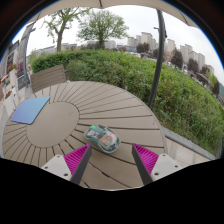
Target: Arrange mouse
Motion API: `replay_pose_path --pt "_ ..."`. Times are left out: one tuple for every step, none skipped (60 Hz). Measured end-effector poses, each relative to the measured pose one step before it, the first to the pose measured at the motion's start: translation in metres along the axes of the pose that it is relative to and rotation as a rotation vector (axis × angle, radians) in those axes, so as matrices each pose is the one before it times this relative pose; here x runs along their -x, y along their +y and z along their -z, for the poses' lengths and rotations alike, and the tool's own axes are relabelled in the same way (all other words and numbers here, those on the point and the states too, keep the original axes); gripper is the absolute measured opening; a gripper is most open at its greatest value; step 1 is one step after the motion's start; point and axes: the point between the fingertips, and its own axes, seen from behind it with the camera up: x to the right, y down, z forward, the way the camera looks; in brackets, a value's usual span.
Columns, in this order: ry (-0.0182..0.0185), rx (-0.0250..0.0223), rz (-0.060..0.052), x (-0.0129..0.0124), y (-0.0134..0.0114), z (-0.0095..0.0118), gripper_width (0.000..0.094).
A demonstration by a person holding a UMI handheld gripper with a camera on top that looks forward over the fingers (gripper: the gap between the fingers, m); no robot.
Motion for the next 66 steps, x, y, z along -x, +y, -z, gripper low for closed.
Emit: replay_pose_path --pt "-0.00437 0.00047 -0.0018 -0.00056 -0.00194 -0.00542 0.0856" --pt "-0.00289 0.00203 -0.0002 -0.00029 -0.00169 -0.00354 0.0856" --pt "-0.00596 0.00231 0.0000 0.00108 -0.00154 -0.00275 0.0860" --pt "-0.01012 0.00243 0.0002 0.00199 -0.00124 -0.00300 0.0862" --pt "-0.00692 0.00158 -0.0002 0.00093 -0.00178 -0.00300 0.0861" --pt "-0.00475 0.00051 0.0011 0.00027 -0.00184 -0.00280 0.0857" --pt "-0.00293 -0.00099 0.0017 -0.00029 -0.00238 -0.00275 0.0852" --pt "-0.00226 -0.00220 0.0022 -0.00087 -0.00260 -0.00348 0.0852" --pt "-0.00151 -0.00181 0.0042 -0.00067 -0.00226 -0.00291 0.0852" --pt "-0.00099 -0.00041 0.0044 -0.00048 -0.00186 -0.00276 0.0853" --pt "-0.00089 -0.00018 0.0041 -0.00052 -0.00211 -0.00279 0.0853" --pt "-0.00237 0.00042 0.0016 -0.00109 -0.00219 -0.00162 0.0853" --pt "-0.00071 -0.00040 0.0010 -0.00071 -0.00189 -0.00262 0.0853" --pt "-0.00007 0.00111 0.0002 -0.00076 -0.00166 -0.00251 0.0853" --pt "0.00004 0.00107 -0.0007 -0.00085 -0.00171 -0.00207 0.0853" --pt "0.00041 0.00148 -0.0017 -0.00100 -0.00138 -0.00213 0.0852" --pt "0.00002 0.00200 -0.0012 -0.00152 -0.00088 -0.00087 0.0852" --pt "0.00156 0.00318 -0.0014 -0.00081 -0.00113 -0.00249 0.0851" --pt "-0.00321 0.00406 0.0022 0.00093 -0.00107 -0.00197 0.0857" --pt "-0.01316 0.00177 -0.0034 0.00244 -0.00106 -0.00120 0.0861" --pt "-0.00105 0.00197 -0.0064 -0.00121 -0.00110 -0.00102 0.0850" --pt "0.00407 0.00498 -0.0040 -0.00186 -0.00025 -0.00103 0.0838" --pt "0.00142 0.00272 -0.0018 -0.00163 0.00068 -0.00110 0.0838" --pt "-0.00102 0.00248 -0.0038 -0.00021 -0.00086 -0.00046 0.0836" --pt "0.00176 0.00194 -0.0028 -0.00074 -0.00043 -0.00116 0.0833" --pt "-0.00051 0.00250 -0.0025 -0.00035 -0.00022 -0.00027 0.0831" --pt "-0.00316 0.00301 -0.0030 0.00032 -0.00004 -0.00040 0.0828" --pt "-0.00118 0.00083 -0.0033 -0.00065 -0.00101 -0.00047 0.0822" --pt "-0.00005 -0.00028 -0.0008 -0.00031 -0.00063 -0.00007 0.0816" --pt "0.00042 0.00152 0.0004 -0.00013 0.00009 -0.00017 0.0806" --pt "0.00137 0.00002 0.0008 -0.00005 -0.00018 -0.00027 0.0789" --pt "0.00091 0.00041 0.0008 0.00012 0.00003 -0.00053 0.0759" --pt "-0.00064 0.00010 -0.0003 0.00050 -0.00006 -0.00039 0.0718" --pt "-0.00020 0.00045 -0.0003 0.00043 -0.00013 -0.00039 0.0647" --pt "-0.00319 0.00365 0.0015 0.00019 -0.00006 0.00006 0.0519" --pt "0.00915 0.00322 0.0025 -0.00253 0.00043 -0.00026 0.0438" --pt "0.01243 0.00090 -0.0032 -0.00124 -0.00122 -0.00018 0.0433" --pt "0.00428 0.00920 -0.0045 -0.00025 0.00072 -0.00001 0.0414" --pt "-0.00251 0.00957 -0.0057 0.00119 0.00077 0.00003 0.0410" --pt "-0.00979 0.00263 -0.0095 0.00152 -0.00069 0.00092 0.0382" --pt "-0.01005 0.00597 -0.0078 0.00175 -0.00001 0.00127 0.0382" --pt "-0.00830 0.00526 -0.0094 0.00147 -0.00049 0.00082 0.0382" --pt "-0.00243 0.00512 -0.0059 0.00079 -0.00095 0.00125 0.0382" --pt "0.00417 0.00386 -0.0031 -0.00042 -0.00147 0.00143 0.0382" --pt "0.00709 0.00273 -0.0013 -0.00064 -0.00222 0.00193 0.0382" --pt "0.00315 -0.00029 -0.0010 0.00182 -0.00288 0.00163 0.0381" --pt "0.00017 -0.00402 0.0005 0.00152 -0.00434 0.00342 0.0381" --pt "-0.00427 -0.00619 -0.0003 0.00318 -0.00526 0.00381 0.0381" --pt "-0.00571 -0.00709 0.0003 0.00376 -0.00610 0.00410 0.0380" --pt "-0.00447 -0.00680 0.0007 0.00396 -0.00635 0.00433 0.0381" --pt "-0.00499 -0.00623 -0.0005 0.00325 -0.00782 0.00361 0.0380" --pt "-0.00380 -0.00781 0.0018 0.00519 -0.00726 0.00464 0.0381" --pt "-0.00606 -0.00757 0.0047 0.00644 -0.00750 0.00435 0.0381" --pt "-0.00762 -0.00725 0.0072 0.00746 -0.00764 0.00409 0.0381" --pt "-0.00868 -0.00723 0.0081 0.00807 -0.00773 0.00361 0.0381" --pt "-0.00937 -0.00765 0.0049 0.00707 -0.00929 0.00313 0.0381" --pt "-0.00901 -0.00897 0.0035 0.00931 -0.00794 0.00320 0.0380" --pt "-0.00966 -0.00964 0.0015 0.01116 -0.00693 0.00090 0.0381" --pt "-0.01185 -0.00918 0.0006 0.01145 -0.00780 0.00211 0.0381" --pt "-0.01348 -0.00821 0.0014 0.01243 -0.00733 0.00169 0.0381" --pt "-0.01547 -0.00713 0.0025 0.01242 -0.00808 0.00259 0.0381" --pt "-0.01482 -0.00666 0.0021 0.01373 -0.00656 0.00025 0.0381" --pt "-0.01407 -0.00608 0.0017 0.01395 -0.00624 -0.00014 0.0382" --pt "-0.00944 -0.00512 0.0032 0.01447 -0.00708 -0.00299 0.0380" --pt "-0.01100 -0.00627 0.0034 0.01413 -0.00513 -0.00158 0.0380" --pt "-0.00946 -0.00597 0.0041 0.01403 -0.00483 -0.00238 0.0381"
